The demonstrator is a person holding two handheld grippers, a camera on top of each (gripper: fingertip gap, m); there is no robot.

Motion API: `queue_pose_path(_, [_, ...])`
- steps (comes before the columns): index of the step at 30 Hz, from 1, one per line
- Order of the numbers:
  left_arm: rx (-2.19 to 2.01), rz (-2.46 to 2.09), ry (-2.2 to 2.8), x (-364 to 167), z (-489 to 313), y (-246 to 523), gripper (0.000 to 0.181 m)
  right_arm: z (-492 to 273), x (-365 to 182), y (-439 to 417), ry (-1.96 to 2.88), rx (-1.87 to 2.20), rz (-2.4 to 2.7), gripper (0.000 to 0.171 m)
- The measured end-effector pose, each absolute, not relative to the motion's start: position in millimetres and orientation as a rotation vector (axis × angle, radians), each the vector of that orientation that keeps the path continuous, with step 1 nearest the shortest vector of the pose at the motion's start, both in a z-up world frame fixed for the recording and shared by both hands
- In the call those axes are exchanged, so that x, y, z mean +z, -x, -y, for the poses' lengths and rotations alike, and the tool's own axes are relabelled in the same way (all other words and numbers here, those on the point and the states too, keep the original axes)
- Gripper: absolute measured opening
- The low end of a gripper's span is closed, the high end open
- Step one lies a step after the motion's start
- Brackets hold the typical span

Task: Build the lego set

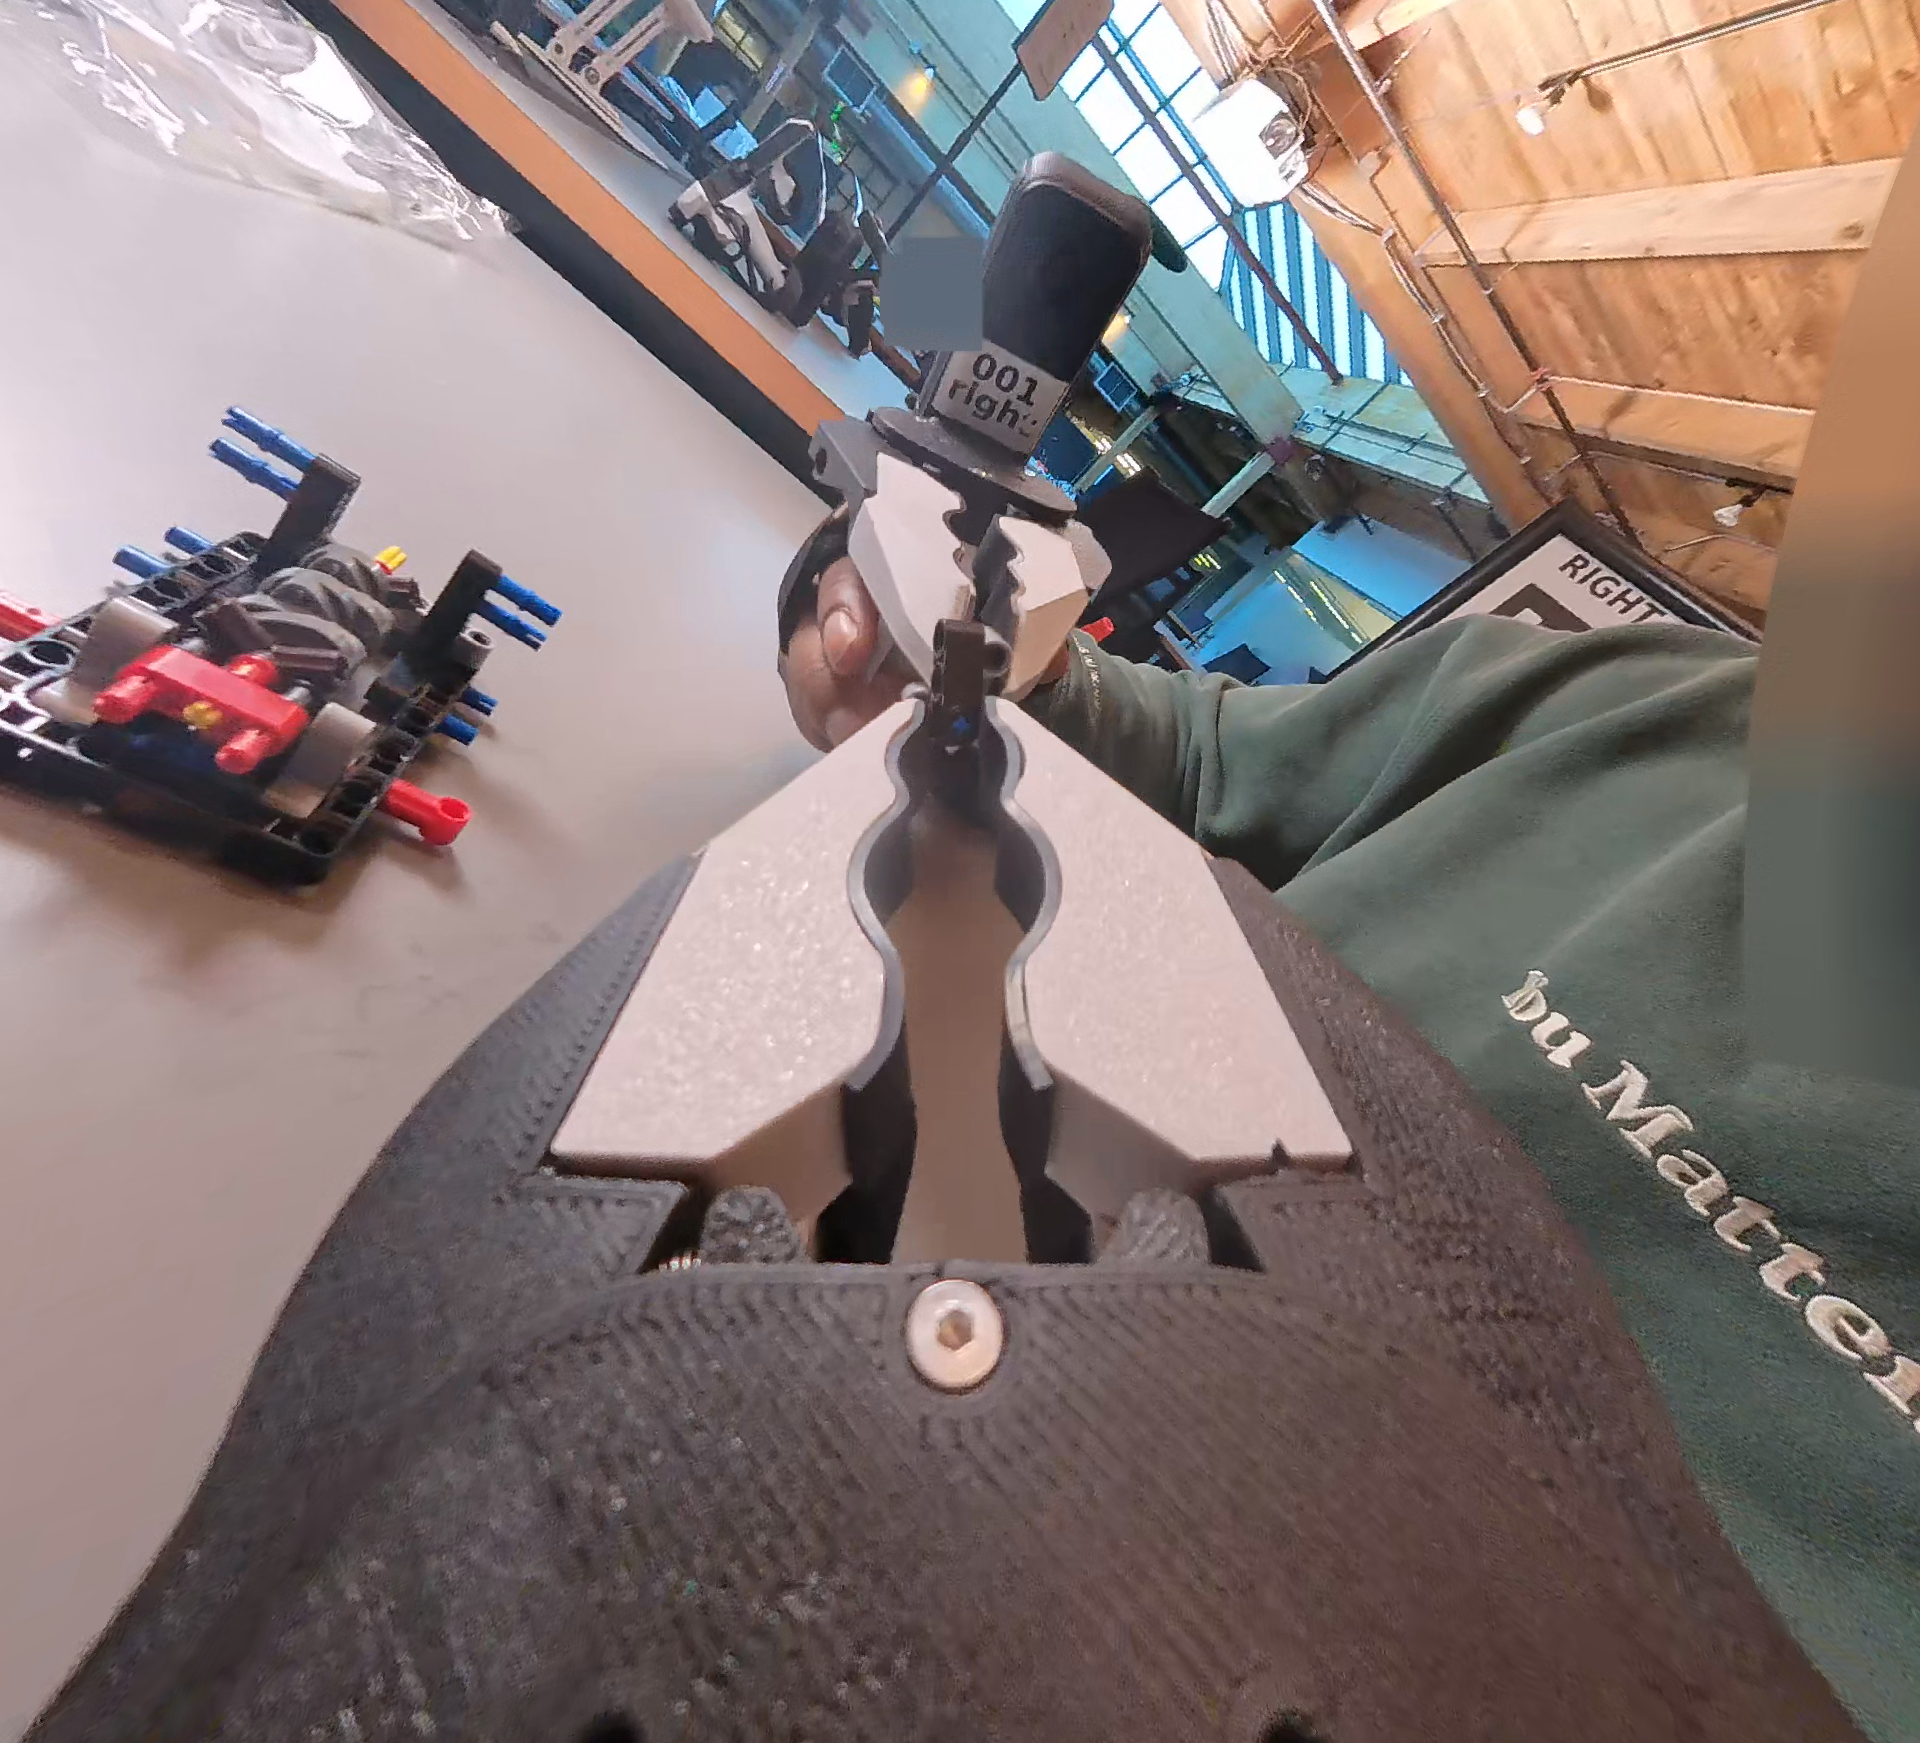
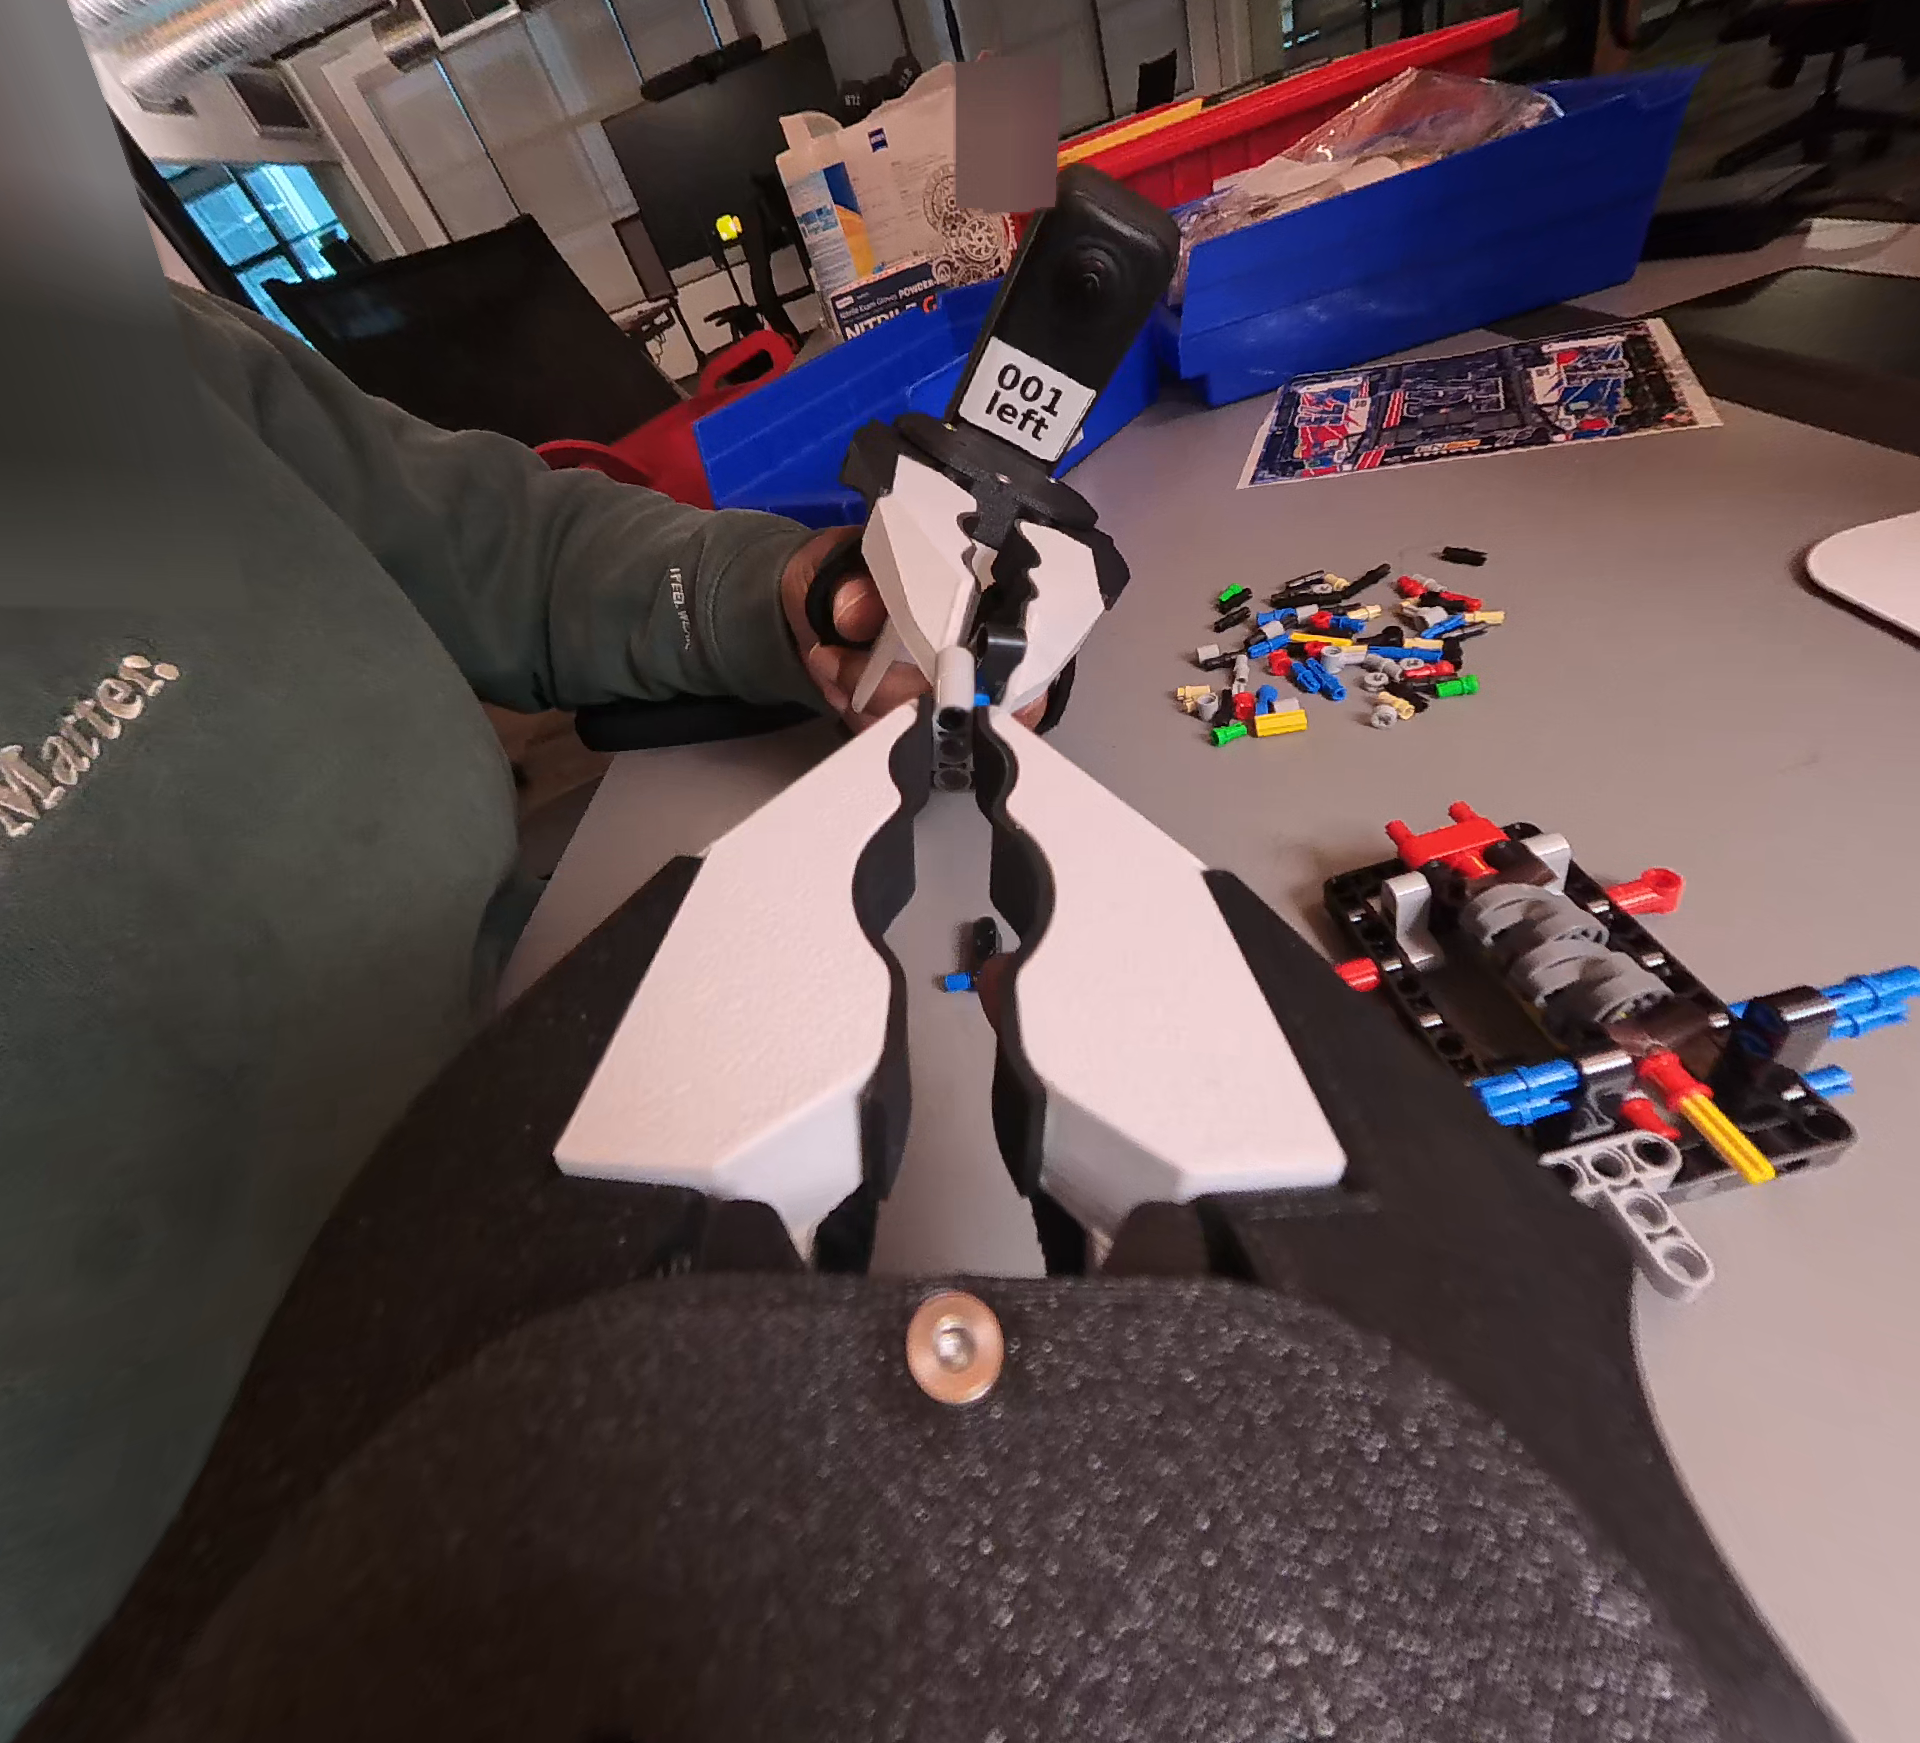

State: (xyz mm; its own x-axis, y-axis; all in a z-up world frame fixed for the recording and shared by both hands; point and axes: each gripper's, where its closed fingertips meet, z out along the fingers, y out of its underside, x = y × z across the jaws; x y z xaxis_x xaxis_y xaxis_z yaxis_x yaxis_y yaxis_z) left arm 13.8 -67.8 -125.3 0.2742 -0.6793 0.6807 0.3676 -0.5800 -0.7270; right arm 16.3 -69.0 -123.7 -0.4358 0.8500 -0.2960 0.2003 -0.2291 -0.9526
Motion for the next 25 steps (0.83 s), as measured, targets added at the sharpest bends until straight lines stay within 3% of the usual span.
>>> queue_pose_path(9, [-1.528, -0.272, 1.695, -134.8, 68.9, -19.4, 0.007, 69.6, -106.2, -18.4, 1.236, 1.968, 1.371, 0.005])
queue_pose_path(13, [-1.02, -0.536, 2.084, -200.6, 67.2, -21.7, 0.008, 68.0, -115.5, -21.0, 1.258, 1.887, 1.449, 0.005])
queue_pose_path(17, [-0.793, -0.722, 2.136, -214.6, 70.6, -28.0, 0.013, 72.5, -116.5, -22.1, 1.252, 1.914, 1.468, 0.005])
queue_pose_path(20, [-0.864, -0.742, 2.039, -197.7, 73.9, -29.2, 0.025, 78.2, -112.3, -24.4, 1.229, 1.983, 1.46, 0.005])
queue_pose_path(25, [-0.832, -0.711, 1.652, -125.5, 74.4, -27.9, 0.029, 76.2, -87.9, -27.4, 1.23, 2.273, 1.24, 0.005])
